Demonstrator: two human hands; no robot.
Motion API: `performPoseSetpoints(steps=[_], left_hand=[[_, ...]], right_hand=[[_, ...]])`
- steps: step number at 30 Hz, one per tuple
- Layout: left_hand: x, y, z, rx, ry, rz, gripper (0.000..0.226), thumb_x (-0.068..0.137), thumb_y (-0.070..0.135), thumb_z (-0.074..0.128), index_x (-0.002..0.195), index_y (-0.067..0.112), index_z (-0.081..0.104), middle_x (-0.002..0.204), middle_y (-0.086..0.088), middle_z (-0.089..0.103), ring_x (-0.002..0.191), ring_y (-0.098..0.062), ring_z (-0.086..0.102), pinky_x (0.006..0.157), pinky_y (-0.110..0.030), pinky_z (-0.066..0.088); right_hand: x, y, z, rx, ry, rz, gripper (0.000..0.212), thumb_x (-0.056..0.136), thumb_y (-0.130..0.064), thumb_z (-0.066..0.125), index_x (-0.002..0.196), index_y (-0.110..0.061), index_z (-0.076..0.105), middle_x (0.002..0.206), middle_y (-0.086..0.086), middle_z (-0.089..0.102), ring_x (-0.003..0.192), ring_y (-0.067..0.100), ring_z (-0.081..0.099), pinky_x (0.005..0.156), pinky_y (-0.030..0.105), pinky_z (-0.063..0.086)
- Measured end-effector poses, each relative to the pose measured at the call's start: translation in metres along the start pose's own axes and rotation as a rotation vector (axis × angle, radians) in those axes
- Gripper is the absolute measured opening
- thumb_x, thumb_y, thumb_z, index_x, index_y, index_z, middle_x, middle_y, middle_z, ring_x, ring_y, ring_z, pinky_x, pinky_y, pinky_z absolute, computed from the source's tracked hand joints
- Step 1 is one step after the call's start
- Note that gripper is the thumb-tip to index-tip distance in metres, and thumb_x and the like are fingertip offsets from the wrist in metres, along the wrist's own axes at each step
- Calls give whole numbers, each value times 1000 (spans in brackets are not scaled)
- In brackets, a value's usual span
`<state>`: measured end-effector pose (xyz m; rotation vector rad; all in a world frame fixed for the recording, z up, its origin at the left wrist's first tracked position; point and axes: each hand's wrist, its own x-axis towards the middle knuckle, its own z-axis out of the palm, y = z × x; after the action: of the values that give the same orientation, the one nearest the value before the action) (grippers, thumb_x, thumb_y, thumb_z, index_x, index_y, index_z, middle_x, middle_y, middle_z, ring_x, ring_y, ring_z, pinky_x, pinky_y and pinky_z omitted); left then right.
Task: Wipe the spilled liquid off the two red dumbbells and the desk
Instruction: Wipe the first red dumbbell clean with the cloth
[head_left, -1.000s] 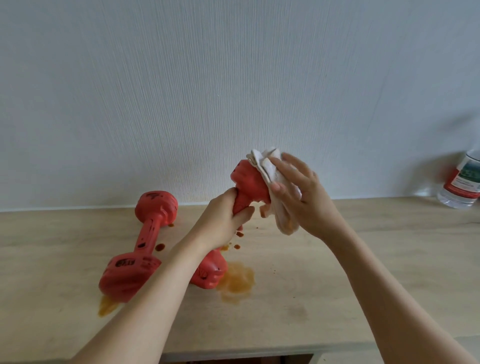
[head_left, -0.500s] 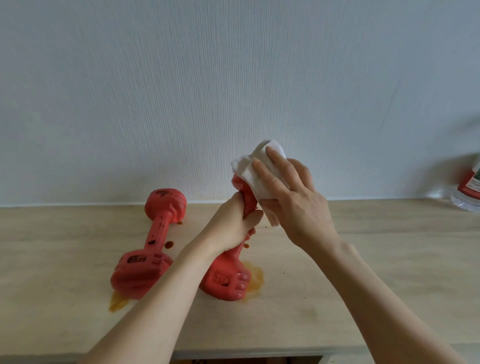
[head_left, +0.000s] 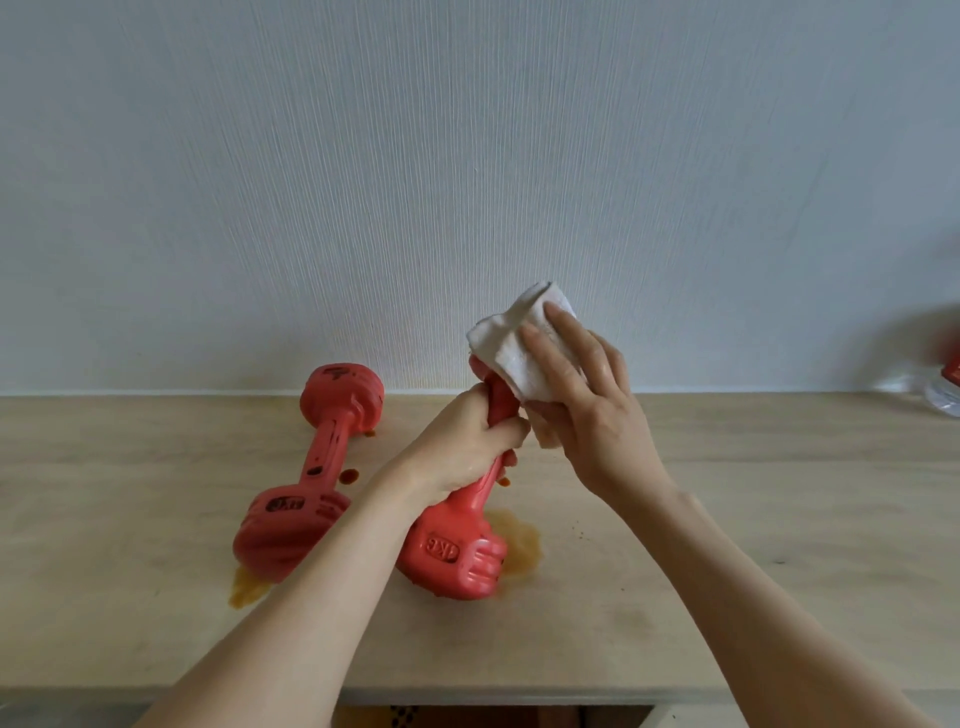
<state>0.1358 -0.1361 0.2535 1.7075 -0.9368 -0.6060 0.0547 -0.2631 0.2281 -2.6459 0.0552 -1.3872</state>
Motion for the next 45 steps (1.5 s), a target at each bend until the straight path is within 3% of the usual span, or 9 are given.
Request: performPoseSetpoints(steps=[5, 9, 13, 24, 28, 31, 35, 41, 45], left_hand=[[3, -1, 4, 195, 79, 36, 11, 89, 3, 48, 100, 3, 50, 73, -5, 57, 58, -14, 55, 48, -26, 47], [5, 0, 8, 406, 54, 96, 12, 90, 8, 49, 99, 3, 55, 74, -5, 61, 61, -14, 57, 53, -20, 46], [1, 0, 5, 63, -4, 38, 10, 87, -3, 48, 86, 4, 55, 54, 5, 57, 46, -8, 51, 44, -21, 42], [3, -4, 2, -159, -150, -63, 6, 88, -1, 52, 86, 5, 51, 62, -4, 53, 48, -11, 51, 53, -29, 45], [5, -6, 7, -79, -64, -39, 12, 88, -2, 49, 81, 8, 48, 61, -6, 51, 45, -10, 50, 51, -30, 43], [4, -5, 13, -8, -41, 0, 13, 86, -3, 50, 78, 8, 51, 57, -3, 51, 43, -9, 49, 47, -25, 41], [4, -6, 8, -110, -74, -12, 11, 85, -4, 52, 79, 6, 52, 60, -9, 51, 47, -14, 49, 50, -30, 41], [6, -7, 2, -212, -166, -65, 9, 88, -3, 51, 89, 5, 49, 64, -10, 49, 50, -13, 49, 51, -26, 44], [4, -8, 0, -333, -231, -33, 17, 83, 5, 59, 97, 3, 48, 60, -3, 51, 50, -12, 49, 47, -23, 44]], right_hand=[[19, -16, -1, -175, -61, -31, 51, 83, -11, 62, 131, -25, 50, 143, 6, 40, 115, 31, 35, 87, 42, 47], [33, -29, 0, -338, -89, -130, 43, 83, -23, 41, 123, -27, 58, 134, 0, 45, 114, 31, 31, 85, 40, 46], [14, -9, -1, -83, -96, -6, 46, 92, -25, 50, 137, -28, 39, 146, -1, 25, 120, 29, 28, 95, 43, 34], [-10, 10, -2, 172, -72, 137, 62, 92, -37, 45, 144, -22, 15, 150, 9, 14, 130, 23, 24, 106, 27, 17], [2, -6, -3, -11, -117, 134, 59, 90, -27, 47, 142, -21, 21, 148, 15, 20, 115, 28, 28, 97, 36, 32], [15, -17, -4, -254, -120, -55, 63, 79, -12, 53, 140, -19, 38, 142, 9, 22, 105, 29, 30, 83, 44, 46], [9, -3, -8, 23, -130, 95, 56, 92, -43, 42, 142, -26, 26, 146, 0, 18, 112, 23, 26, 95, 35, 29], [-7, 16, -5, 179, -110, 175, 75, 87, -46, 49, 146, -16, 14, 146, 6, 20, 126, 11, 22, 105, 15, 13], [-16, 29, -9, 370, -179, 319, 68, 83, -43, 51, 142, -20, 24, 135, -4, 38, 119, 10, 39, 105, 24, 31]])
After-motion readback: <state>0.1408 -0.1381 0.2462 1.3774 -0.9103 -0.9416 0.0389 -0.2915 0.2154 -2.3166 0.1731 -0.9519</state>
